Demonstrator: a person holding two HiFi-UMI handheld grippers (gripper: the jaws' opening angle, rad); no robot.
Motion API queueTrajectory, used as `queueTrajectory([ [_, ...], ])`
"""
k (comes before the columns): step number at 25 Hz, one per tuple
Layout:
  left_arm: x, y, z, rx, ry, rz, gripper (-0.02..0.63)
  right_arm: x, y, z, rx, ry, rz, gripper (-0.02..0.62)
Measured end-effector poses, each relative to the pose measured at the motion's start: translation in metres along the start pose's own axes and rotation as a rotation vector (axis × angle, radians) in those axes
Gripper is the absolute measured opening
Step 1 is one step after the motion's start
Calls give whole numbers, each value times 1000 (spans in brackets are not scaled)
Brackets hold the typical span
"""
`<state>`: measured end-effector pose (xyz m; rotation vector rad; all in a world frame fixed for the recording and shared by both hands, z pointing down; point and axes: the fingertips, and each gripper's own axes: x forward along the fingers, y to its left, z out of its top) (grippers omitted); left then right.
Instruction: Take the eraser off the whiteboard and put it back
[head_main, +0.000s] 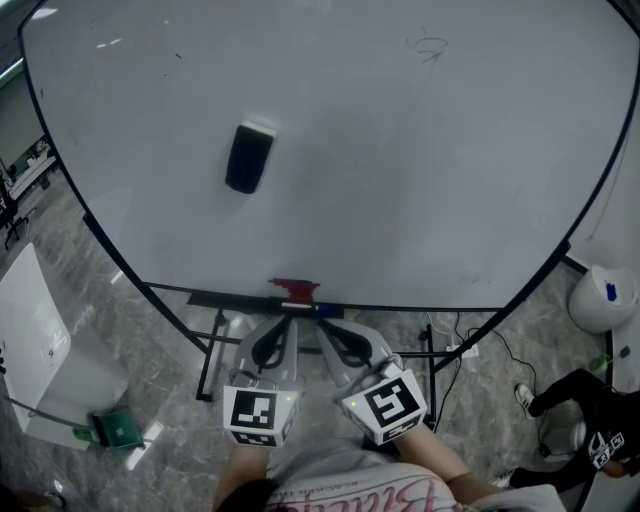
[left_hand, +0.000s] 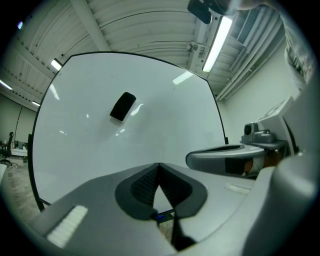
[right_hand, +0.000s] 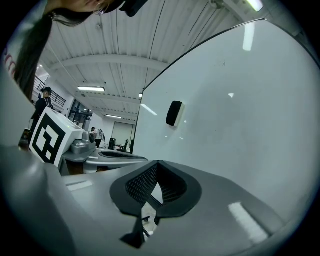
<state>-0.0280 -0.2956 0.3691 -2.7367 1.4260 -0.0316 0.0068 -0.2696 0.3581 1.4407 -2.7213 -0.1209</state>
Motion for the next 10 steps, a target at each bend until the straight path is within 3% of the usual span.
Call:
queueTrajectory([
  [10,-2,1,0,1,6,5,0,-4,2,-1,1,7,12,0],
])
